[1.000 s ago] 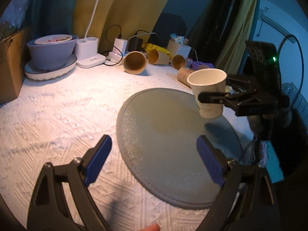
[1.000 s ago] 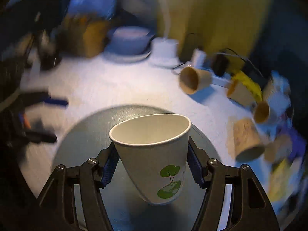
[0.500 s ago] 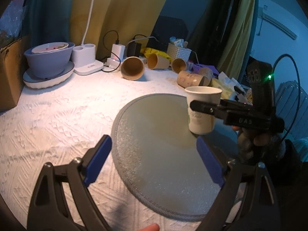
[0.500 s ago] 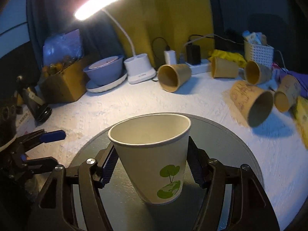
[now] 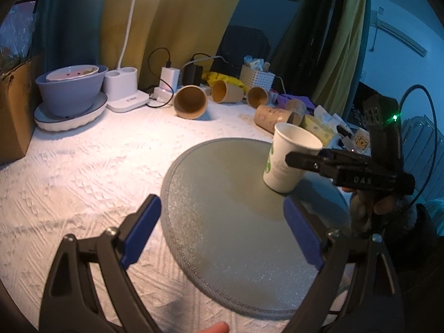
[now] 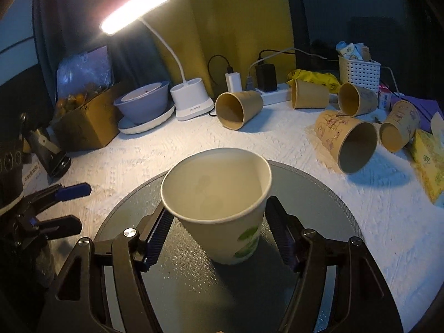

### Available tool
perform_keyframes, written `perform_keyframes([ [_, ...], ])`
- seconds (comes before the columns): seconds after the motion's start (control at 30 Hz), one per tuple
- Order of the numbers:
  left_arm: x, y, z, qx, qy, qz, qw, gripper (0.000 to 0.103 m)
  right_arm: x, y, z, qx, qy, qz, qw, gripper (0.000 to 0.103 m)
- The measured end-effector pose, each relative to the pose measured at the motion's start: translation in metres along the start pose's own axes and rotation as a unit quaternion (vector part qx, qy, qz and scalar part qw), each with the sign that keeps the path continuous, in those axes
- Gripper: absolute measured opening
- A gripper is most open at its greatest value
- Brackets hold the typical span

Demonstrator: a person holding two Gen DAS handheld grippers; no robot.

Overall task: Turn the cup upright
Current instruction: 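Lower the upright white cup onto the grey mat with the right gripper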

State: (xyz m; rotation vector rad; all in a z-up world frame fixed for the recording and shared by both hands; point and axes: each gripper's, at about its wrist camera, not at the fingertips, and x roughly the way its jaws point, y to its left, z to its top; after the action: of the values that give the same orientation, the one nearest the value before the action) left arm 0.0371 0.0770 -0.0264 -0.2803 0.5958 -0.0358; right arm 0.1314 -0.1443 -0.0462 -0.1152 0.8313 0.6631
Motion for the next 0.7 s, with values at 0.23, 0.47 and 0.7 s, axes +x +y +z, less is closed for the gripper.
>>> perform_keyframes([
  [0.23, -0.004, -0.005, 0.000, 0.011, -0.010, 0.007, 0.9999, 0.091, -0.005, 0.006, -0.005, -0.009, 0.007, -0.015, 1.000, 0.071],
  [0.47, -0.006, -0.010, -0.001, 0.023, -0.015, 0.012, 0.9996, 0.091, -0.019, 0.011, -0.013, -0.008, 0.010, -0.039, 0.999, 0.077],
  [0.7, -0.017, -0.022, -0.002, 0.046, -0.045, 0.034, 0.9974, 0.091, -0.050, 0.018, -0.021, -0.006, 0.000, -0.066, 0.998, 0.077],
])
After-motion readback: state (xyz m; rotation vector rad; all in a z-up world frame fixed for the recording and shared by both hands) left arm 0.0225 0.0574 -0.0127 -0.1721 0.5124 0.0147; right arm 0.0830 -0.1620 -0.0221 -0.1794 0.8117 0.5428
